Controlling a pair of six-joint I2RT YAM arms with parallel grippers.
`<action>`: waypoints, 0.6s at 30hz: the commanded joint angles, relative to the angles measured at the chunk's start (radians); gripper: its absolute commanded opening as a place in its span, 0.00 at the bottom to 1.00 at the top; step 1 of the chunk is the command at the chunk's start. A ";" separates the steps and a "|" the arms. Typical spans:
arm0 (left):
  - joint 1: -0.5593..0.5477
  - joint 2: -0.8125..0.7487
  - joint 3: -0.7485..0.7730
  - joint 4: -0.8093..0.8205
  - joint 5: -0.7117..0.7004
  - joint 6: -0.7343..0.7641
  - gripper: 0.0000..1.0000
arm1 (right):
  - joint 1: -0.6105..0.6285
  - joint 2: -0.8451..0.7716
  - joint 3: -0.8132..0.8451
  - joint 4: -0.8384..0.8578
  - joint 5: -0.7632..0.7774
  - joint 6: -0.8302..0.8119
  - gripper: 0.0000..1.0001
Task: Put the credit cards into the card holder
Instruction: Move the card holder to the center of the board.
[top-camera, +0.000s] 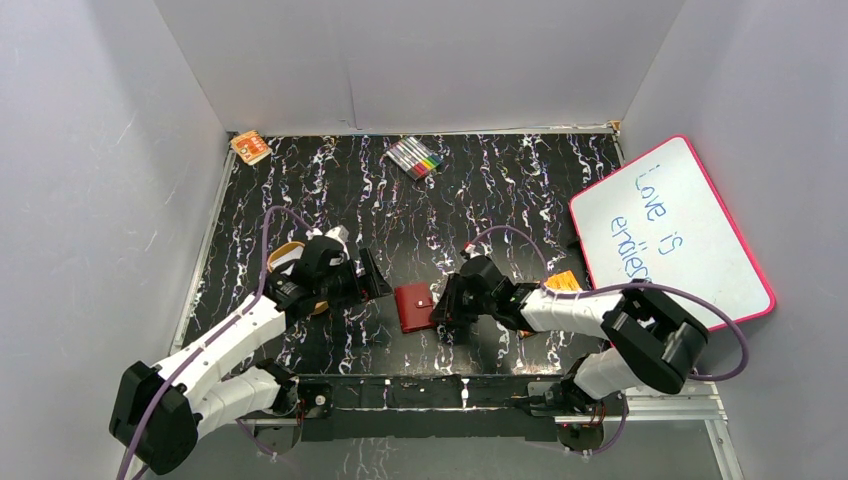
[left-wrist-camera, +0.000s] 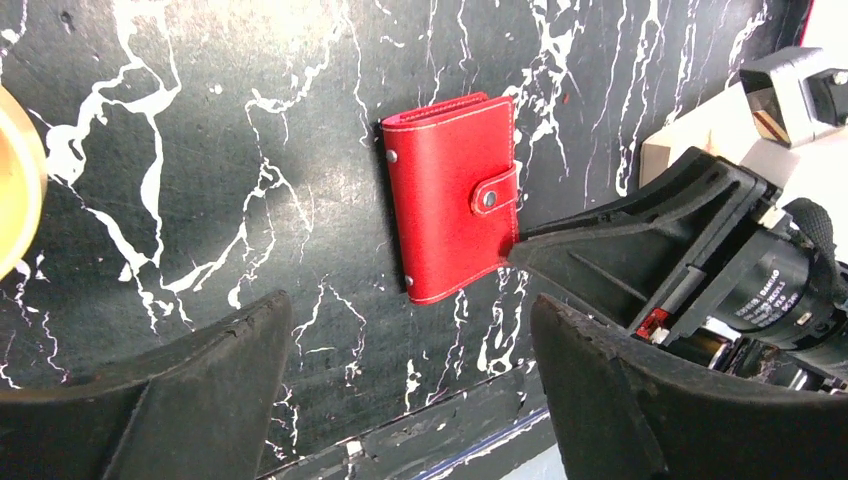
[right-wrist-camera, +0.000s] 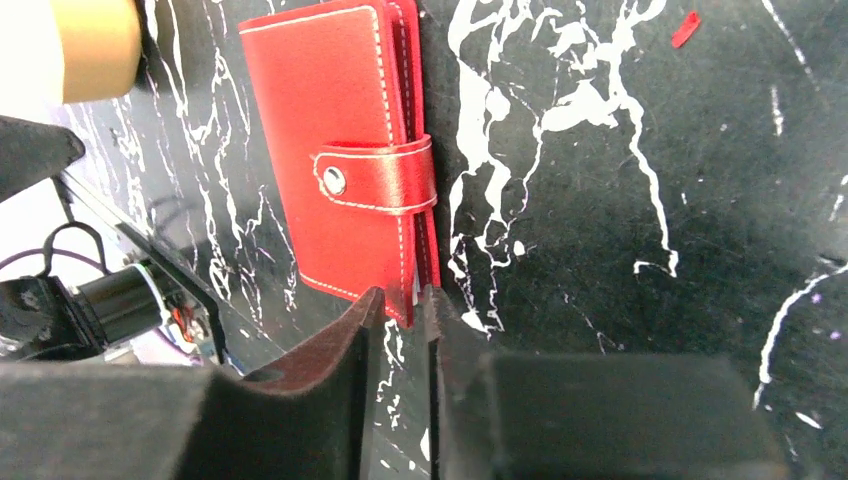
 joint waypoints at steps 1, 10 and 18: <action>-0.006 -0.014 0.072 -0.056 -0.040 0.046 0.89 | 0.006 -0.089 0.054 -0.078 0.033 -0.076 0.42; -0.006 -0.003 0.167 -0.084 -0.100 0.078 0.95 | 0.006 -0.280 0.153 -0.379 0.083 -0.329 0.99; -0.005 -0.150 0.070 0.089 -0.155 0.124 0.95 | 0.006 -0.468 0.205 -0.560 0.375 -0.437 0.98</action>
